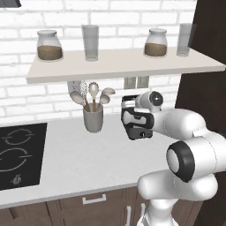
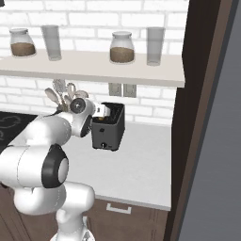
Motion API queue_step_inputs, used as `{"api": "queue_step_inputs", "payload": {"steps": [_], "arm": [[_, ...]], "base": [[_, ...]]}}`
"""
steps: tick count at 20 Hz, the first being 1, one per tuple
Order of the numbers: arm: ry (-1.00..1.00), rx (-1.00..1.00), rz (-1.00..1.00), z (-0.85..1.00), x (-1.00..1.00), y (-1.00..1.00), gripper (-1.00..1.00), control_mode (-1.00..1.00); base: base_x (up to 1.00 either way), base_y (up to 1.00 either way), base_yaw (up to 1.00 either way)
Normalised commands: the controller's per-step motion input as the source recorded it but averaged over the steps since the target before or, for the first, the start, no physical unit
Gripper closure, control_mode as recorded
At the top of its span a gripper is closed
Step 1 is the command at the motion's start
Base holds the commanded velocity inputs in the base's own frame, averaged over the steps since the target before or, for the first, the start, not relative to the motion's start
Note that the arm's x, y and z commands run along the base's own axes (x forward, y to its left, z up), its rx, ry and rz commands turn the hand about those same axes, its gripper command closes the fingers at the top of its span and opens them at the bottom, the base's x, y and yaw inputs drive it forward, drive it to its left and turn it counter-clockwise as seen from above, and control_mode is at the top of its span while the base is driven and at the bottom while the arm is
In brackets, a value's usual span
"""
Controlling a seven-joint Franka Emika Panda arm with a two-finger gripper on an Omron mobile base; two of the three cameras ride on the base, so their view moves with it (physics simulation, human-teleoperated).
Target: Start the toaster. Once the lever pops up, take the bread to the plate on the dining counter.
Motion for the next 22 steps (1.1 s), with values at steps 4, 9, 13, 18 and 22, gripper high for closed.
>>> {"api": "queue_step_inputs", "payload": {"steps": [4, 9, 13, 18, 22], "arm": [[0.0, 0.0, 0.01, -0.11, 0.26, -0.01, -1.0, -1.0], [0.0, 0.04, 0.02, -0.03, 0.22, -0.13, -1.0, -1.0], [0.0, 0.02, 0.02, -0.08, 0.16, -0.1, -1.0, -1.0], [0.0, 0.0, 0.03, -0.21, 0.13, 0.0, -1.0, -1.0], [0.0, 0.0, 0.03, -0.22, 0.05, -0.01, -1.0, -1.0]], "base": [[0.0, 0.0, 0.0], [0.0, 0.0, 0.0], [0.0, 0.0, 0.0], [0.0, 0.0, 0.0], [0.0, 0.0, 0.0]]}}
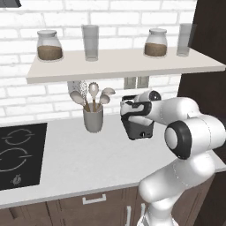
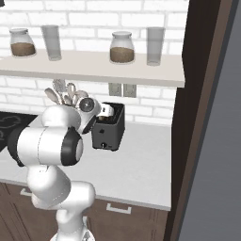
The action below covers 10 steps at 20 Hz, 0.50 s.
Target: Start the toaster. Once the lever pops up, take the bread to the plate on the dining counter.
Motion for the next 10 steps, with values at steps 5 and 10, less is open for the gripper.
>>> {"api": "queue_step_inputs", "payload": {"steps": [5, 10], "arm": [[-0.01, 0.02, 0.02, -0.06, 0.0, -0.08, -1.0, -1.0], [-0.03, 0.04, 0.0, 0.0, 0.0, -0.18, -1.0, -1.0]], "base": [[0.0, 0.0, 0.0], [0.0, 0.0, 0.0]]}}
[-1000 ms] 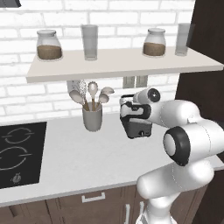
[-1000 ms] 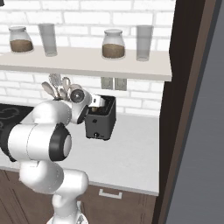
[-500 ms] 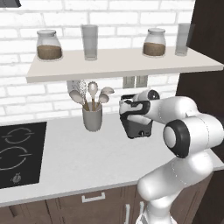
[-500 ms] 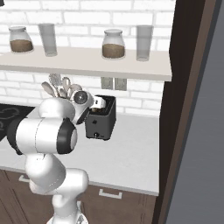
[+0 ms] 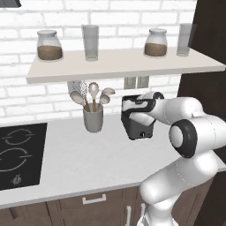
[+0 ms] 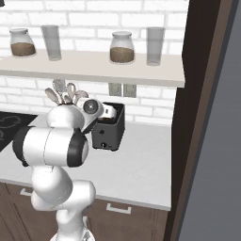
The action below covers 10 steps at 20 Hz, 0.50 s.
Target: Start the toaster. Once the lever pops up, take the bread to the plate on the dining counter.
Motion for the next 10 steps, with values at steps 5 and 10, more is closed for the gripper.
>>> {"api": "queue_step_inputs", "payload": {"steps": [5, 10], "arm": [[-0.01, 0.02, 0.0, 0.0, 0.0, -0.1, 1.0, -1.0], [0.0, 0.0, 0.0, 0.0, 0.0, 0.0, 1.0, -1.0]], "base": [[0.0, 0.0, 0.0], [0.0, 0.0, 0.0]]}}
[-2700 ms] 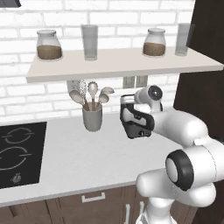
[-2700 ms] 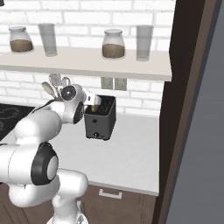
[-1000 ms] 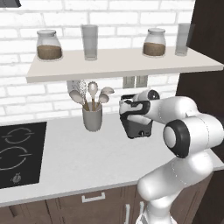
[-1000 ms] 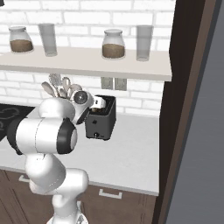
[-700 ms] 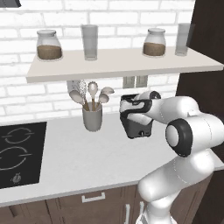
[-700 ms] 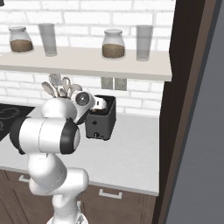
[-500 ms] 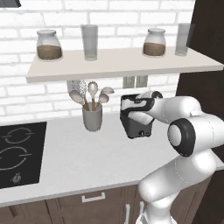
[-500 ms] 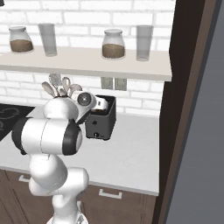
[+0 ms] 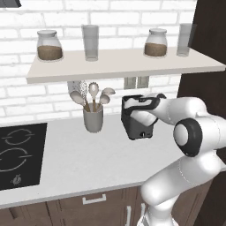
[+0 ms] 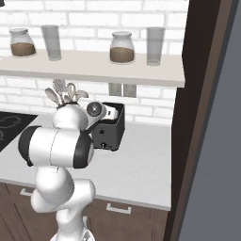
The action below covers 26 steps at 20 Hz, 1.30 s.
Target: Start the toaster. Once the lever pops up, take the bread to the plate on the dining counter.
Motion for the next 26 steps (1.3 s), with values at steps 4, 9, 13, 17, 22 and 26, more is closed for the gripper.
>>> {"api": "queue_step_inputs", "payload": {"steps": [4, 9, 13, 17, 22, 26], "arm": [[0.0, 0.0, 0.0, 0.02, 0.0, 0.0, 1.0, -1.0], [0.0, 0.0, 0.0, 0.26, 0.0, -0.01, 1.0, -1.0], [0.0, 0.0, 0.0, 0.46, 0.0, 0.01, 1.0, -1.0], [0.0, 0.0, 0.0, 0.28, 0.0, 0.0, 1.0, -1.0], [0.0, 0.0, 0.0, 0.26, 0.0, 0.11, 1.0, -1.0], [0.0, 0.0, 0.0, 0.4, 0.0, 0.07, 1.0, -1.0]], "base": [[0.0, 0.0, 0.0], [0.0, 0.0, 0.0], [0.0, 0.0, 0.0], [0.0, 0.0, 0.0], [0.0, 0.0, 0.0], [0.0, 0.0, 0.0]]}}
